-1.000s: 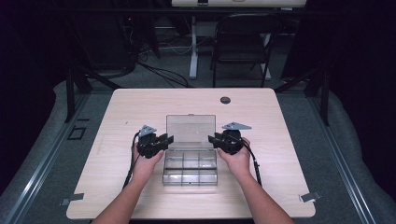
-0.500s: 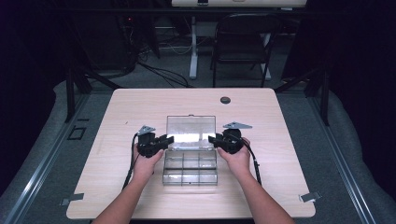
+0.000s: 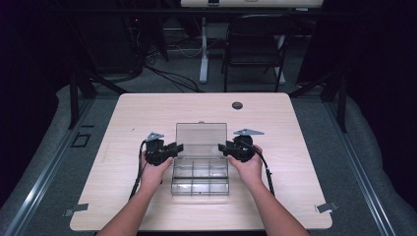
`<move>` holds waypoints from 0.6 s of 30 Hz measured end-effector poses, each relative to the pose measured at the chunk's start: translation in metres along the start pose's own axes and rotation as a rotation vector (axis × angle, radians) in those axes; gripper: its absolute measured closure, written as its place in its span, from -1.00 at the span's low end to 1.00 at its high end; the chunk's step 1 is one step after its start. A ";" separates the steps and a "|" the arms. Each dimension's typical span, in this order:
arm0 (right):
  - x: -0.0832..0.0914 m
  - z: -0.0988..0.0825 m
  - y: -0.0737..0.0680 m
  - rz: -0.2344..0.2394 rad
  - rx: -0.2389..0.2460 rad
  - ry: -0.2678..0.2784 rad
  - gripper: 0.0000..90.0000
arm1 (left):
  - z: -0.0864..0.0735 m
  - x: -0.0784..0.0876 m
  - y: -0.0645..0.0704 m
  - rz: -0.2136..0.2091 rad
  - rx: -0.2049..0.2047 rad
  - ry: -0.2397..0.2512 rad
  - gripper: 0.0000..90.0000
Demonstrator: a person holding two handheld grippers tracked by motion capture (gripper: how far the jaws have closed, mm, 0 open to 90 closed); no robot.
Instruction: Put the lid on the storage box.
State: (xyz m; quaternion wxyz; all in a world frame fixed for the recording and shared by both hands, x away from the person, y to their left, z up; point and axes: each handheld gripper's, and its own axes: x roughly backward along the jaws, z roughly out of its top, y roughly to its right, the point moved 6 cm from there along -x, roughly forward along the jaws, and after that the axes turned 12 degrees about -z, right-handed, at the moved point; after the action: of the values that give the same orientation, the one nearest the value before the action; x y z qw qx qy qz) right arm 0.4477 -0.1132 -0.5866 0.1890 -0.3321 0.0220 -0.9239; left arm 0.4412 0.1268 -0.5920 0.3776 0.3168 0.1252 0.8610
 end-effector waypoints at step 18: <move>-0.007 -0.004 0.004 0.042 -0.073 -0.046 0.22 | -0.003 -0.004 -0.003 0.011 0.012 -0.013 0.27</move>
State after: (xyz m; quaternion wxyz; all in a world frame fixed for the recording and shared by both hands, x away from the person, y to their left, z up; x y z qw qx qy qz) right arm 0.4515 -0.1149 -0.5941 0.1968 -0.3592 0.0582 -0.9104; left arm 0.4429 0.1255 -0.5977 0.3721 0.3252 0.1261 0.8602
